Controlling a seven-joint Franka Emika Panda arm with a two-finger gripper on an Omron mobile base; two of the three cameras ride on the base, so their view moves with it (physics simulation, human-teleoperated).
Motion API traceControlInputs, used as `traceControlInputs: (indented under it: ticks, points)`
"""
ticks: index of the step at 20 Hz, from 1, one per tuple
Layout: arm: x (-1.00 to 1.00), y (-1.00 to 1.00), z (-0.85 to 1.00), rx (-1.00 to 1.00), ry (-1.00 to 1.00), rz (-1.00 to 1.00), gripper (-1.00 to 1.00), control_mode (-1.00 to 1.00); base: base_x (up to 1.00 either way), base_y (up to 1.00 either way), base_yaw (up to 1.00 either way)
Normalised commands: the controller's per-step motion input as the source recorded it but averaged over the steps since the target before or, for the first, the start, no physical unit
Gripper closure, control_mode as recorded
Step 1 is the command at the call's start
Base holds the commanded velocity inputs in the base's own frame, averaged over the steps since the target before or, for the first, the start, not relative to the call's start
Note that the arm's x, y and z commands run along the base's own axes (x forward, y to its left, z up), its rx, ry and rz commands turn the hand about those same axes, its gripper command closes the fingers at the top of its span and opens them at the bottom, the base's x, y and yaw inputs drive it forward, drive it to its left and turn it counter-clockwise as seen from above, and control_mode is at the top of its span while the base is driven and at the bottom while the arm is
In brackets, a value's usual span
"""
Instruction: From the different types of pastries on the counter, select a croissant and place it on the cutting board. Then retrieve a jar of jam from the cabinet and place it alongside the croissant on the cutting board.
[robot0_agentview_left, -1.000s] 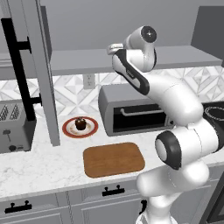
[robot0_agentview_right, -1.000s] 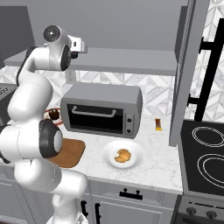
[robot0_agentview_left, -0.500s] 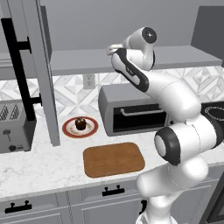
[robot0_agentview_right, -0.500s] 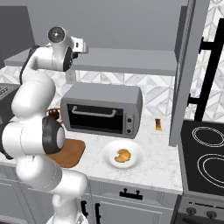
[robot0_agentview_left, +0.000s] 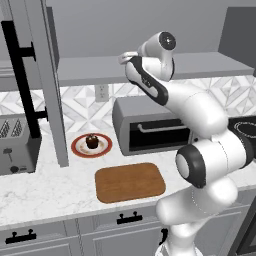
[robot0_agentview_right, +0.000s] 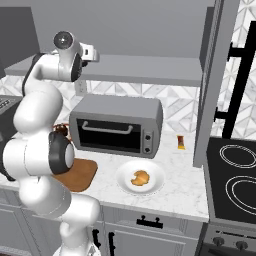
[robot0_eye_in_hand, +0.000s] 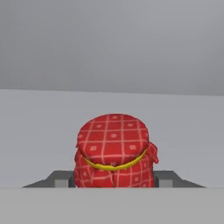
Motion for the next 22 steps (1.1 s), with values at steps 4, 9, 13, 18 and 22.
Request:
traceControlInputs:
  ticks: [4, 9, 13, 18, 22]
  points:
    - [-0.27, 0.0, 0.16, 0.05, 0.0, 0.0, 1.0, -1.0, 0.0, 0.0, 0.0]
    - [-0.98, 0.0, -0.01, 0.05, -0.09, -0.01, 1.0, -1.0, 0.0, 0.0, 0.0]
    - [-1.0, 0.0, -0.69, 0.0, -0.12, -0.06, 1.0, -1.0, 0.0, 0.0, 0.0]
    - [-1.0, 0.0, -0.67, 0.0, -0.06, -0.07, 1.0, -1.0, 0.0, 0.0, 0.0]
    - [-1.0, 0.0, -0.3, 0.06, -0.05, -0.07, 1.0, -1.0, 0.0, 0.0, 0.0]
